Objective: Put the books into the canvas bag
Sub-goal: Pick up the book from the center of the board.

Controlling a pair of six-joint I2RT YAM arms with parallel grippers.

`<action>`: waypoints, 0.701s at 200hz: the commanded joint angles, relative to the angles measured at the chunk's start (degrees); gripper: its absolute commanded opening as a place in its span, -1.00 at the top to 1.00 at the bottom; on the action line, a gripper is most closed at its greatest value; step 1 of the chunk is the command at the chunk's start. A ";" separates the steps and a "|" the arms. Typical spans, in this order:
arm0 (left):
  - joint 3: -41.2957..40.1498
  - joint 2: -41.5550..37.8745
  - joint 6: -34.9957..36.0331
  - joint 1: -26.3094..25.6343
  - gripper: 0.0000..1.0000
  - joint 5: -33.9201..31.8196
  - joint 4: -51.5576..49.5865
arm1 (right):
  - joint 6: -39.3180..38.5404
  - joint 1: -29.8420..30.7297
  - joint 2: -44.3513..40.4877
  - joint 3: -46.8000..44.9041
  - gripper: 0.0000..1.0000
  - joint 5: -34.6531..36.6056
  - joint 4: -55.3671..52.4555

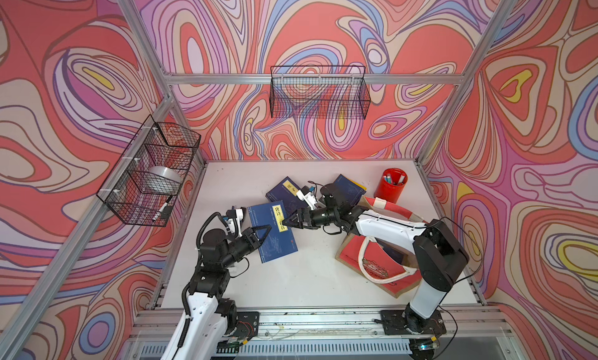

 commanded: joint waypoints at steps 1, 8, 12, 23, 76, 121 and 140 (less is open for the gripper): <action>-1.29 -5.72 -3.08 0.11 1.00 -5.71 7.29 | 2.50 -0.21 -2.14 -0.34 -0.97 -4.19 6.61; -1.72 -7.03 -3.98 0.09 1.00 -6.76 8.48 | 3.46 -0.19 -2.25 -0.78 -0.97 -4.87 8.33; -2.12 -7.53 -4.70 0.09 1.00 -7.02 9.79 | 4.00 -0.19 -2.25 -0.98 -0.97 -5.31 9.26; -3.22 -8.22 -6.90 0.09 1.00 -7.14 14.21 | 6.20 -0.13 -2.06 -1.81 -0.97 -6.52 12.63; -6.21 -4.84 -12.97 0.09 1.00 -4.96 29.88 | 13.47 2.24 0.33 -2.07 -0.94 -11.07 24.89; -4.99 -4.48 -11.42 0.09 1.00 -5.31 29.28 | 11.98 3.61 -1.28 -1.28 -0.30 -11.73 21.74; -3.89 -4.72 -10.33 0.09 1.00 -4.27 27.36 | 7.98 3.60 -3.69 -0.02 0.35 -10.55 14.38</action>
